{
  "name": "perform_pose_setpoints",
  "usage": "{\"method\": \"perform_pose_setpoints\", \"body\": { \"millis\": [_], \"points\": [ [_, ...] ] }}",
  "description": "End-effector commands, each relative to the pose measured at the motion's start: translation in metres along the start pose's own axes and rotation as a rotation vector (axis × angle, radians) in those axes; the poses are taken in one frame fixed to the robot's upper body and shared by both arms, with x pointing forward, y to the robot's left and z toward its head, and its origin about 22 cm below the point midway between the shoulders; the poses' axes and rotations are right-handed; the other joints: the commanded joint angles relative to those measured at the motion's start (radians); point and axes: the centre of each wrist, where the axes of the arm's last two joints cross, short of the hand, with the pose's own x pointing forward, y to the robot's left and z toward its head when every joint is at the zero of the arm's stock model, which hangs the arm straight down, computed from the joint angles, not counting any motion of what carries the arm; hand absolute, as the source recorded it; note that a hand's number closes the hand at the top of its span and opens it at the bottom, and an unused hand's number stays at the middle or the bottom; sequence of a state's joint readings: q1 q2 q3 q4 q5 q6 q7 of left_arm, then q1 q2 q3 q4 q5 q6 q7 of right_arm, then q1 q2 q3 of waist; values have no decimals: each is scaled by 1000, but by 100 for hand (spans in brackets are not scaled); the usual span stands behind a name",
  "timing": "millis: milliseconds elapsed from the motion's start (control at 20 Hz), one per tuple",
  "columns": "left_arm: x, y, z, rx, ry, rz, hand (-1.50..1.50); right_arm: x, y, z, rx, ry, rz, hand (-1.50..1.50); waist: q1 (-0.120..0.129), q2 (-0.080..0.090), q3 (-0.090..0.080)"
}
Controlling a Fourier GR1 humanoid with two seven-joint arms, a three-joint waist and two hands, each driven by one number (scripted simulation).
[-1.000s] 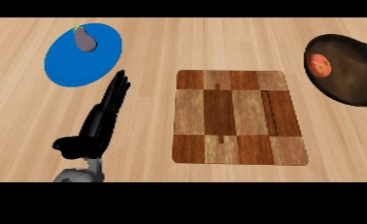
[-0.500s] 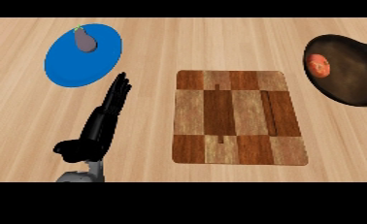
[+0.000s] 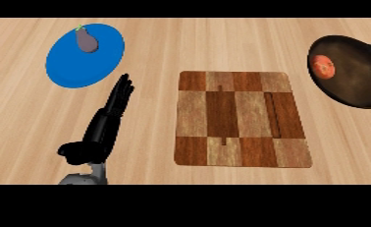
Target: Pick the squash from the cutting board and place it in the pan
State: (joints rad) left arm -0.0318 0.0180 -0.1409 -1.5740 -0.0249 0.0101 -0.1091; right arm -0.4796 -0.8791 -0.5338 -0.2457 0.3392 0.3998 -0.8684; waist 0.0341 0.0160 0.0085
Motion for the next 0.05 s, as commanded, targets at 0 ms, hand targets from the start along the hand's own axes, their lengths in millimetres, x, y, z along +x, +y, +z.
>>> {"method": "perform_pose_setpoints", "body": {
  "millis": [0],
  "points": [
    [14, -7, -11, -14, -24, 13, 0, -3, 3, 2, 43, -132, -43, -150, 2, 0, 0]
  ]
}}
